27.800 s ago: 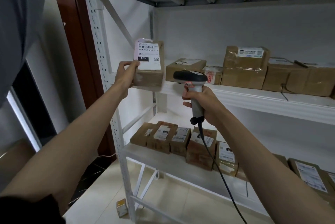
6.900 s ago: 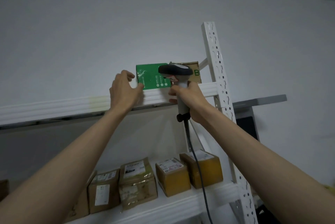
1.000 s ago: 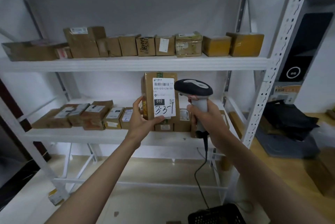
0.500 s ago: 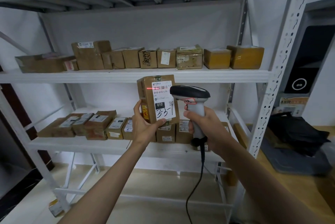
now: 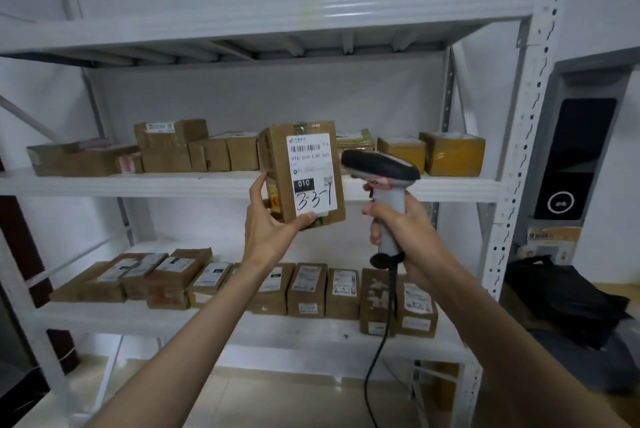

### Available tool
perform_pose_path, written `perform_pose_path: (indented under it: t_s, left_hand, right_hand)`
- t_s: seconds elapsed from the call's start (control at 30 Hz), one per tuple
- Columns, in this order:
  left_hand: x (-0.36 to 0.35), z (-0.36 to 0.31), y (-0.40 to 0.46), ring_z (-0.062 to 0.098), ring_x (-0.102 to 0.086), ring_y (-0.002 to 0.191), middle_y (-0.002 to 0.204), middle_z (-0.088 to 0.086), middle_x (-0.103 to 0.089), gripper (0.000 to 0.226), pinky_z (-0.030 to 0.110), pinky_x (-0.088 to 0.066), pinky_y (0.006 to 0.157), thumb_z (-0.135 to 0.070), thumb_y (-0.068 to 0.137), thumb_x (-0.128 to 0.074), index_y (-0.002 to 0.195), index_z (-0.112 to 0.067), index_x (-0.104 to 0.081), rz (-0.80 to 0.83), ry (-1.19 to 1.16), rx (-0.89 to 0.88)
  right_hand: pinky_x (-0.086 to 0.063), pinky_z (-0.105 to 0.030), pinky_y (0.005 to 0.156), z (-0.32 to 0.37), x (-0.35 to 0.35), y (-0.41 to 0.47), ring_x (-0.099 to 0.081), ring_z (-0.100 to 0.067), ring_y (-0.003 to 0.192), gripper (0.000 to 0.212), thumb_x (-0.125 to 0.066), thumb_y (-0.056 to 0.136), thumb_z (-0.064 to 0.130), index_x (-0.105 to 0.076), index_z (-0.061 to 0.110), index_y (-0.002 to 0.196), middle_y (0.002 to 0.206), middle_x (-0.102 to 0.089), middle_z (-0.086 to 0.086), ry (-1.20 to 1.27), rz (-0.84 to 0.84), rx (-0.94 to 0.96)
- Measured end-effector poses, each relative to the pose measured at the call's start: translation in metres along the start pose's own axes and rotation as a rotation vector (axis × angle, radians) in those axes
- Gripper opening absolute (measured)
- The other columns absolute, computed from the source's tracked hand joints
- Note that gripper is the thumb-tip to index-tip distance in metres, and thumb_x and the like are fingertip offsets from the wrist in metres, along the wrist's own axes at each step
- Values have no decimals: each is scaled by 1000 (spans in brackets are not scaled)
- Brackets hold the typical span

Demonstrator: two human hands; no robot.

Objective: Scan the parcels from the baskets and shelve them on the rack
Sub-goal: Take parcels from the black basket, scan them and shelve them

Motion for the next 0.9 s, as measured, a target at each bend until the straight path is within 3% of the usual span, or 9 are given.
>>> perform_pose_path:
  t_s: [0.1, 0.23, 0.37, 0.47, 0.53, 0.73, 0.9]
  left_hand:
    - [4, -38, 24, 19, -52, 131, 146, -7, -52, 107, 48, -43, 110, -34, 70, -91, 150, -42, -21, -17, -60, -110]
    - [13, -97, 60, -4, -61, 105, 119, -24, -55, 106, 24, -45, 90, -37, 69, -91, 149, -42, -22, -51, -123, -221]
    - [23, -157, 98, -14, -57, 92, 107, -29, -50, 102, 19, -46, 86, -39, 71, -89, 149, -36, -24, -82, -137, -319]
    - [33, -190, 128, 0, -61, 103, 113, -14, -61, 97, 35, -50, 101, -42, 73, -88, 147, -33, -26, -76, -159, -330]
    - [37, -203, 147, 9, -62, 106, 113, -7, -63, 97, 42, -52, 102, -46, 72, -87, 148, -32, -28, -76, -168, -317]
    - [34, -221, 205, 17, -64, 114, 136, -1, -62, 92, 43, -54, 100, -54, 73, -84, 148, -28, -37, -36, -207, -263]
    - [21, -226, 248, 21, -63, 118, 141, 1, -59, 84, 44, -53, 102, -56, 76, -80, 146, -29, -42, 10, -225, -261]
  right_hand:
    - [-54, -32, 73, 33, 3, 22, -62, -17, 71, 23, -71, 92, 19, -62, 19, 113, 76, -67, 0, 28, -49, 133]
    - [-52, -39, 100, 83, -5, 52, -66, -16, 108, 27, -70, 92, 21, -62, 31, 116, 109, -73, 6, 12, -38, 304]
    - [-50, -41, 104, 135, -19, 79, -65, -11, 108, 29, -73, 90, 25, -59, 38, 113, 104, -72, 18, 13, 2, 446]
    - [-53, -42, 103, 169, -30, 100, -66, -9, 103, 26, -73, 90, 22, -61, 35, 108, 95, -72, 22, 35, -10, 532]
    - [-55, -41, 101, 185, -34, 114, -67, -12, 103, 24, -73, 91, 19, -63, 30, 110, 97, -73, 14, 49, -29, 577]
    - [-56, -31, 83, 208, -44, 159, -64, -11, 88, 19, -72, 91, 16, -63, 24, 106, 97, -69, 2, 19, -90, 615]
    - [-56, -40, 93, 214, -42, 197, -65, -12, 89, 19, -73, 90, 16, -63, 27, 102, 93, -72, 6, -24, -145, 617]
Point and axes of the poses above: each hand's wrist, its own y-axis towards the middle knuckle, its own x-axis out of the back of the hand, z = x × y, the point moved 2 cm from there along y, towards the middle knuckle
